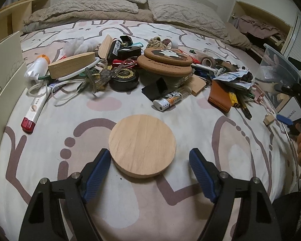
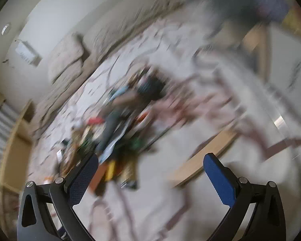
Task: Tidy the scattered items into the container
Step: 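Grasp the round wooden coaster with the left tool and lift it, then grasp the flat wooden stick with the right tool while the left tool holds the coaster, then carry the coaster and stick toward the white box with both tools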
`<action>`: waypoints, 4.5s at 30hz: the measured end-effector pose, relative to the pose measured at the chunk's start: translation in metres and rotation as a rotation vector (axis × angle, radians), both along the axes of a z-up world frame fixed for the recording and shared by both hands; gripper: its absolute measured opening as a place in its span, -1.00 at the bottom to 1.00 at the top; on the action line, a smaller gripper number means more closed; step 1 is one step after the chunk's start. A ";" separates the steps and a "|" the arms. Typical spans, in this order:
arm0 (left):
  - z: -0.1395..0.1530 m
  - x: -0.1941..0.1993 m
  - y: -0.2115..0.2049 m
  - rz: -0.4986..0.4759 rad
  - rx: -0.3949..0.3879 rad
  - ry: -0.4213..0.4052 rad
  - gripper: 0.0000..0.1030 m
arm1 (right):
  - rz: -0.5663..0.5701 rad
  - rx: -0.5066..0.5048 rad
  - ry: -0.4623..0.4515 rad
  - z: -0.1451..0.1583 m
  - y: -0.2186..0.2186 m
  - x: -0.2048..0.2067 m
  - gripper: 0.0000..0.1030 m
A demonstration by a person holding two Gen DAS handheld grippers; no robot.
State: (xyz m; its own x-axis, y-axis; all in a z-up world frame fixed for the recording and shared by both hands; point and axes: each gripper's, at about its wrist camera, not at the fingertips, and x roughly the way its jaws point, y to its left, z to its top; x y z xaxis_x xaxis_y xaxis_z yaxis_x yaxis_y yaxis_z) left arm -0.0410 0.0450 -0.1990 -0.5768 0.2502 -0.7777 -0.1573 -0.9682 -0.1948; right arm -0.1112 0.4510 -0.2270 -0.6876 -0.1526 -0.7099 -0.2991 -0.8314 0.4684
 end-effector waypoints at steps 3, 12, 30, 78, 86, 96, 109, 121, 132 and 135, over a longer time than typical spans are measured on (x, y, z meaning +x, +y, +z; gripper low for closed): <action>0.001 0.000 -0.001 0.004 0.012 -0.003 0.55 | -0.038 0.063 0.002 -0.002 0.014 -0.002 1.00; 0.003 0.001 -0.001 -0.002 0.007 0.006 0.54 | -0.003 0.063 -0.061 -0.031 0.028 -0.031 1.00; 0.001 -0.002 -0.001 -0.011 -0.017 0.028 0.26 | 0.256 0.331 -0.145 -0.036 -0.045 -0.021 1.00; 0.016 -0.007 -0.007 0.040 0.021 0.104 0.33 | 0.225 0.594 -0.037 0.000 -0.111 0.002 0.92; 0.028 -0.001 -0.010 0.037 0.019 0.133 0.33 | 0.309 0.666 0.061 0.017 -0.156 0.019 0.92; 0.052 0.003 -0.015 0.034 0.007 0.176 0.33 | 0.340 0.649 0.147 0.036 -0.174 0.033 0.92; 0.118 -0.008 -0.022 0.042 -0.019 0.275 0.33 | 0.357 0.646 0.282 0.078 -0.197 0.030 0.92; 0.169 -0.029 -0.025 0.036 -0.047 0.388 0.33 | 0.314 0.633 0.395 0.123 -0.209 0.011 0.92; 0.196 -0.033 -0.068 0.097 -0.011 0.459 0.33 | 0.329 0.572 0.474 0.149 -0.227 0.008 0.92; 0.195 -0.028 -0.081 0.123 -0.009 0.461 0.34 | 0.344 0.563 0.486 0.152 -0.237 0.009 0.92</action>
